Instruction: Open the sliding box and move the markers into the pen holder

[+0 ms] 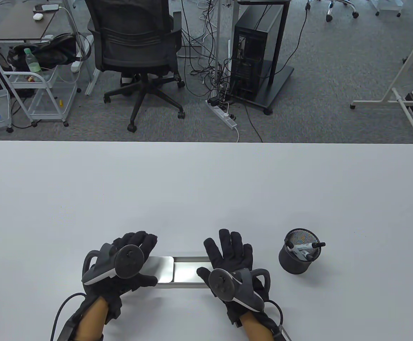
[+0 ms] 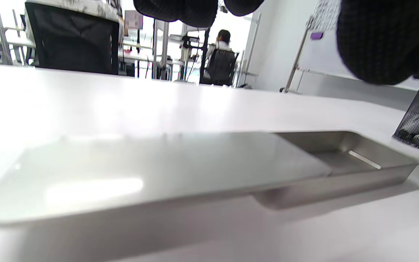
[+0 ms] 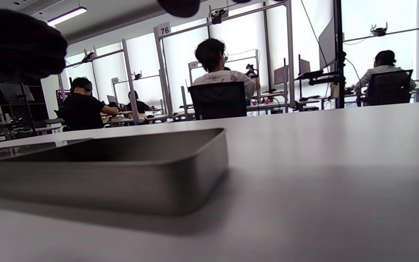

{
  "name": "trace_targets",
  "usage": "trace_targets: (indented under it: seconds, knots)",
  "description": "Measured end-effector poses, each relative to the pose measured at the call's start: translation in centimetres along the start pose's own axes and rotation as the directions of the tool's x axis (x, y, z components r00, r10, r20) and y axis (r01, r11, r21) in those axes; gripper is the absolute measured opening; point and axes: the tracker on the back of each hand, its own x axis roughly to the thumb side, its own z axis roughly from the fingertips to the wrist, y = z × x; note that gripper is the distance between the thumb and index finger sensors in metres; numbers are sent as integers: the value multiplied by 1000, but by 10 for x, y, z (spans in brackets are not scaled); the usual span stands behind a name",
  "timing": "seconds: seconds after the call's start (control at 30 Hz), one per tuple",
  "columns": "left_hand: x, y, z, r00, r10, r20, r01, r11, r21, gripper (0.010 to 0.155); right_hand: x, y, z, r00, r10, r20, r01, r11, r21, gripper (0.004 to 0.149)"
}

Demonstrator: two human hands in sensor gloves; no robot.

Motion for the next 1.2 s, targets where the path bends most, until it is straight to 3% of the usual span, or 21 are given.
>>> trace_targets:
  seconds: [0.13, 0.27, 0.53, 1.2]
  knots:
    - [13, 20, 23, 999, -1, 41, -6, 983, 183, 102, 0, 0, 0, 1000, -3, -5, 3, 1000, 0, 73]
    - [22, 25, 35, 996, -82, 45, 66, 958, 280, 101, -1, 0, 0, 1000, -4, -9, 4, 1000, -7, 73]
    - [29, 2, 21, 978, -208, 11, 202, 960, 192, 101, -3, 1, -1, 1000, -4, -20, 4, 1000, 2, 73]
    - [22, -6, 15, 985, -175, 5, 173, 977, 121, 101, -5, 0, -2, 1000, -5, -27, 5, 1000, 3, 73]
